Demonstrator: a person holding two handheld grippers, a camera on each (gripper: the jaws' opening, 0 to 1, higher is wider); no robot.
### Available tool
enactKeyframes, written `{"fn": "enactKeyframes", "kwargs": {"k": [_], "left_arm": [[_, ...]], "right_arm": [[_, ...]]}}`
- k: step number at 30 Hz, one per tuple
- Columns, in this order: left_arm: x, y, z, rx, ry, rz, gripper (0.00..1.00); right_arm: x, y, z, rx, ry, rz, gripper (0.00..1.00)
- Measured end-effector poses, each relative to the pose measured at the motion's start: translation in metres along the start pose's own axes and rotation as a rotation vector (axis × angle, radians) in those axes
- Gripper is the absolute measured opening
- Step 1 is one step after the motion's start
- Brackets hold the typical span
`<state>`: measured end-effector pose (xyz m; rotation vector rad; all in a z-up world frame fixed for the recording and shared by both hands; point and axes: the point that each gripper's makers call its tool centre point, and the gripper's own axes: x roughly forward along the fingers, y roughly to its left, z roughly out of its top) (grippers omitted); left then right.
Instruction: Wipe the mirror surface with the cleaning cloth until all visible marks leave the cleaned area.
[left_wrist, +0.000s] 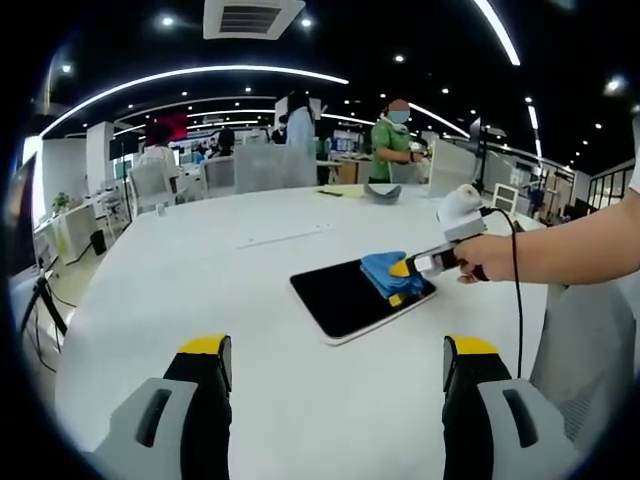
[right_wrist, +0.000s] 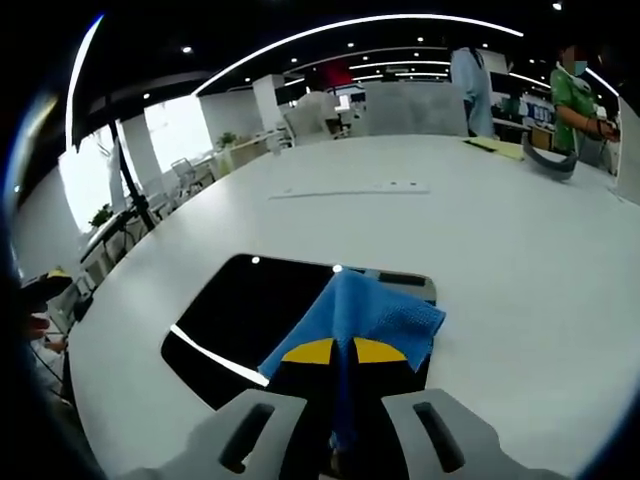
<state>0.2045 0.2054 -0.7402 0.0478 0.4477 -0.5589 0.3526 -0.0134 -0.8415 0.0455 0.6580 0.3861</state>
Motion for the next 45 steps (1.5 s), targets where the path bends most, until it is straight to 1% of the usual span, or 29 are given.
{"fn": "enactKeyframes", "kwargs": {"k": [23, 35, 45], "left_arm": [[-0.005, 0.005, 0.000, -0.004, -0.002, 0.012, 0.88], [-0.007, 0.005, 0.000, -0.007, -0.005, 0.016, 0.88], [-0.011, 0.005, -0.002, -0.014, -0.003, 0.024, 0.87]], "right_arm": [[0.008, 0.021, 0.002, -0.017, 0.012, 0.046, 0.01], [0.015, 0.040, 0.003, -0.033, 0.027, 0.086, 0.01], [0.019, 0.051, 0.004, -0.042, 0.031, 0.103, 0.01]]}}
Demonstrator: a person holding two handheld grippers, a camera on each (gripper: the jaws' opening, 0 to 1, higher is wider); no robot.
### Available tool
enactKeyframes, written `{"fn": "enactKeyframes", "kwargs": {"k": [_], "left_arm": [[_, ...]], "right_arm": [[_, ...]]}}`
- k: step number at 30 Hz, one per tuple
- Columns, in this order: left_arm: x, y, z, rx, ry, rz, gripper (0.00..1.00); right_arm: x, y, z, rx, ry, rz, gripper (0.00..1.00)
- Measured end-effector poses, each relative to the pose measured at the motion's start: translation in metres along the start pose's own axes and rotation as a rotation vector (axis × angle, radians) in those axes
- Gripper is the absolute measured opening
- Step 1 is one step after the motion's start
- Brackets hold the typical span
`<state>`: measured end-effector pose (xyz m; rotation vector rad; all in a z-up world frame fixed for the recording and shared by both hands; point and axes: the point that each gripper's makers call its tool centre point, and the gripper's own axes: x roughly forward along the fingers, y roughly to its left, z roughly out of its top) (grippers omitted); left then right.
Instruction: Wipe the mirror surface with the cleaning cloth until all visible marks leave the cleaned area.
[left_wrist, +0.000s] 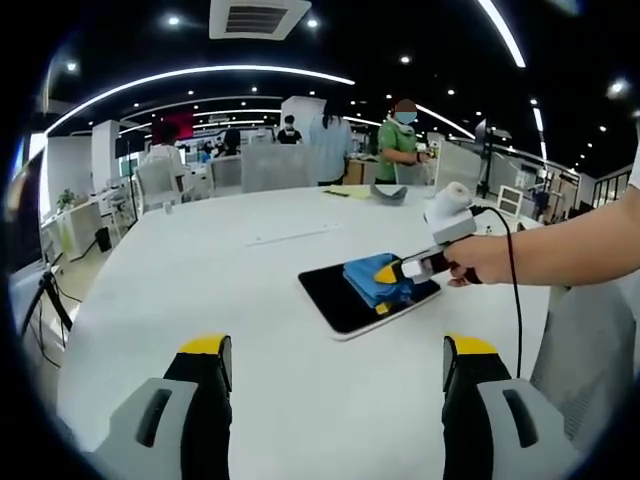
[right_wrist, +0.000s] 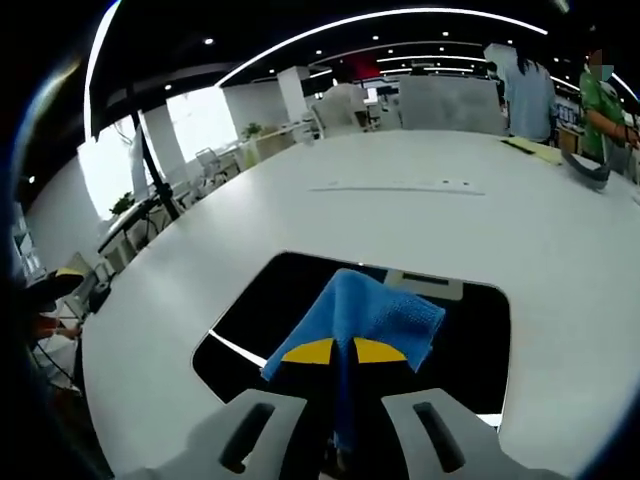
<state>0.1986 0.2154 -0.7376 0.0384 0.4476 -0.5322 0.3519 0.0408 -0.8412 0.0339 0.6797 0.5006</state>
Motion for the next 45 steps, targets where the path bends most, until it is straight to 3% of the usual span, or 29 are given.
{"fn": "enactKeyframes", "kwargs": {"k": [10, 45], "left_arm": [[0.000, 0.000, -0.001, -0.006, 0.000, 0.003, 0.87], [-0.005, 0.009, -0.005, -0.020, 0.000, 0.024, 0.87]], "right_arm": [[0.002, 0.002, 0.001, 0.005, -0.003, 0.008, 0.01], [0.021, 0.039, 0.006, 0.016, 0.006, 0.071, 0.01]]}}
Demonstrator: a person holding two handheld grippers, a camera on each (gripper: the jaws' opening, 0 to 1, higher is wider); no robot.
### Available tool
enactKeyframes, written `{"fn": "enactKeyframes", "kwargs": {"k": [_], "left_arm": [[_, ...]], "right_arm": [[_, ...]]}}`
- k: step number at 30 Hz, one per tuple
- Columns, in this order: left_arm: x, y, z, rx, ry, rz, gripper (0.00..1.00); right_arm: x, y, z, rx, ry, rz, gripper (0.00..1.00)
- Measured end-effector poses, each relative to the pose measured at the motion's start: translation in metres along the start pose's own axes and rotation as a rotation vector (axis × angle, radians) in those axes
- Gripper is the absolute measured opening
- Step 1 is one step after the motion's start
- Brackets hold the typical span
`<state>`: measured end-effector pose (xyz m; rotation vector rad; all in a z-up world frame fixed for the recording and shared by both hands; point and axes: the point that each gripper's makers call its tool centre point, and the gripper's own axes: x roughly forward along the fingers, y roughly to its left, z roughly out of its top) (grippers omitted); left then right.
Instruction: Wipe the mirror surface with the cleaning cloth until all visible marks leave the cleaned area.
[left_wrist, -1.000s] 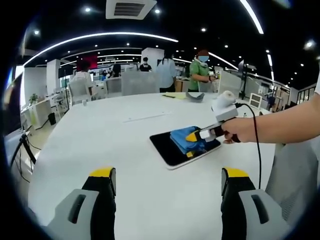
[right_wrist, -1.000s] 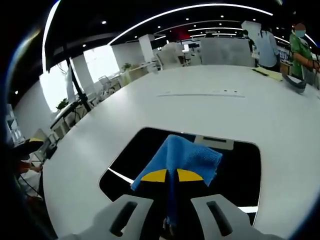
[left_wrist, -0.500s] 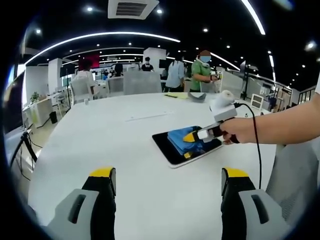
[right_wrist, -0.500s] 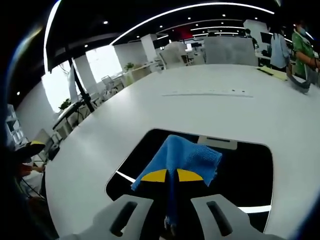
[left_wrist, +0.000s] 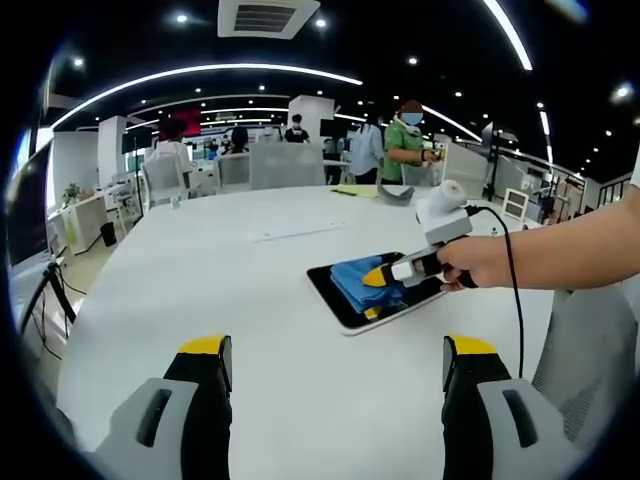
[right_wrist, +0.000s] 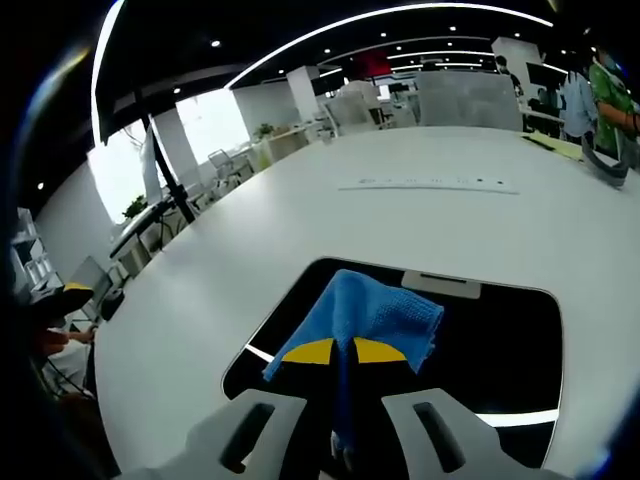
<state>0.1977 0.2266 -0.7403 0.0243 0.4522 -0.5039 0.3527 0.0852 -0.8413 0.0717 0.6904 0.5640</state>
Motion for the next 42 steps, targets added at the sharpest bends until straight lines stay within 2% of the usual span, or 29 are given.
{"fn": "enactKeyframes", "kwargs": {"k": [8, 20, 26, 42], "left_arm": [[-0.001, 0.002, -0.003, -0.005, 0.000, 0.003, 0.87], [-0.002, 0.003, -0.003, -0.009, 0.002, 0.006, 0.87], [-0.001, 0.003, -0.002, -0.007, 0.002, 0.005, 0.87], [-0.002, 0.001, -0.002, -0.006, 0.002, -0.001, 0.87]], "right_arm": [[0.008, 0.017, 0.001, 0.014, 0.002, 0.024, 0.01], [0.014, 0.026, 0.003, 0.004, 0.009, 0.032, 0.01], [0.016, 0.028, 0.003, -0.086, 0.036, 0.008, 0.01], [0.020, 0.035, 0.002, -0.147, 0.032, 0.012, 0.01]]}}
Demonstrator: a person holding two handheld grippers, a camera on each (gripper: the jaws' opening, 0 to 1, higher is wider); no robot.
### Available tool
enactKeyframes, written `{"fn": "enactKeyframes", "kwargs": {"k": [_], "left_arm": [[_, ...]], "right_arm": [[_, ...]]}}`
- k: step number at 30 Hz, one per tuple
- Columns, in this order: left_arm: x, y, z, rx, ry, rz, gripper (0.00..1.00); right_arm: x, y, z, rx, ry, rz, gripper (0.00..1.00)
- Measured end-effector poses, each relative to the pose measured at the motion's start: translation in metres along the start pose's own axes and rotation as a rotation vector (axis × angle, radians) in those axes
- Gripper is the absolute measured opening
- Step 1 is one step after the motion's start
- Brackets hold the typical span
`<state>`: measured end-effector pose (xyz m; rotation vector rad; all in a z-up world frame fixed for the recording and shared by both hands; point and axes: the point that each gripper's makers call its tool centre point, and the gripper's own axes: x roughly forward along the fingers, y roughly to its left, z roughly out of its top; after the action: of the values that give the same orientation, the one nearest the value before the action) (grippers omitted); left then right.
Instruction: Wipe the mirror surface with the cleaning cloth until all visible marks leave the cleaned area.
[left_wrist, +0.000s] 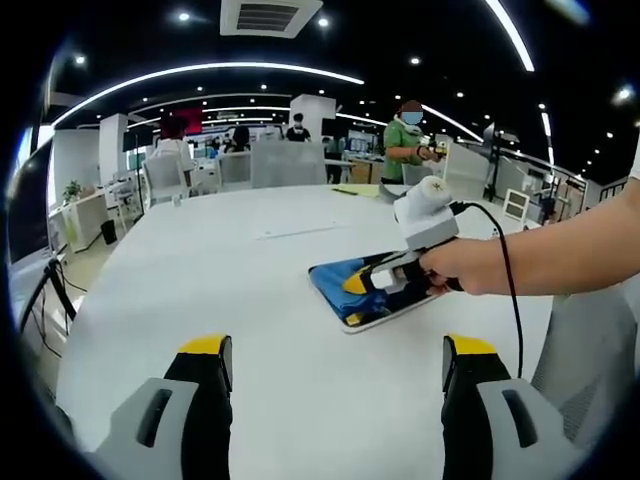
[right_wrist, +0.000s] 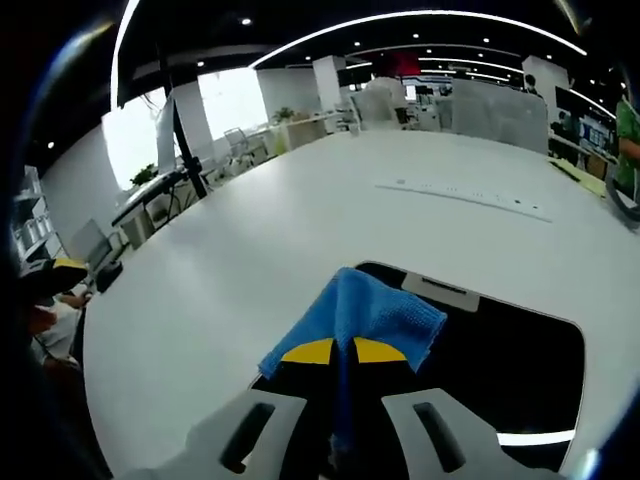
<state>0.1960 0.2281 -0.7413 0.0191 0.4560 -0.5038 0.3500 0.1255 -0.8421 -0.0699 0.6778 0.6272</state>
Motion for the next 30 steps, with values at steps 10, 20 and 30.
{"fn": "enactKeyframes", "kwargs": {"k": [10, 20, 30], "left_arm": [[-0.002, -0.001, 0.003, 0.005, -0.005, 0.000, 0.87], [-0.002, -0.001, 0.002, 0.007, -0.007, -0.002, 0.87], [-0.001, -0.003, 0.004, 0.008, -0.013, -0.007, 0.87]], "right_arm": [[-0.002, 0.004, -0.003, -0.021, 0.010, 0.009, 0.01], [-0.007, 0.010, -0.007, -0.020, 0.006, 0.024, 0.01], [-0.011, 0.015, -0.012, -0.016, 0.007, 0.034, 0.01]]}}
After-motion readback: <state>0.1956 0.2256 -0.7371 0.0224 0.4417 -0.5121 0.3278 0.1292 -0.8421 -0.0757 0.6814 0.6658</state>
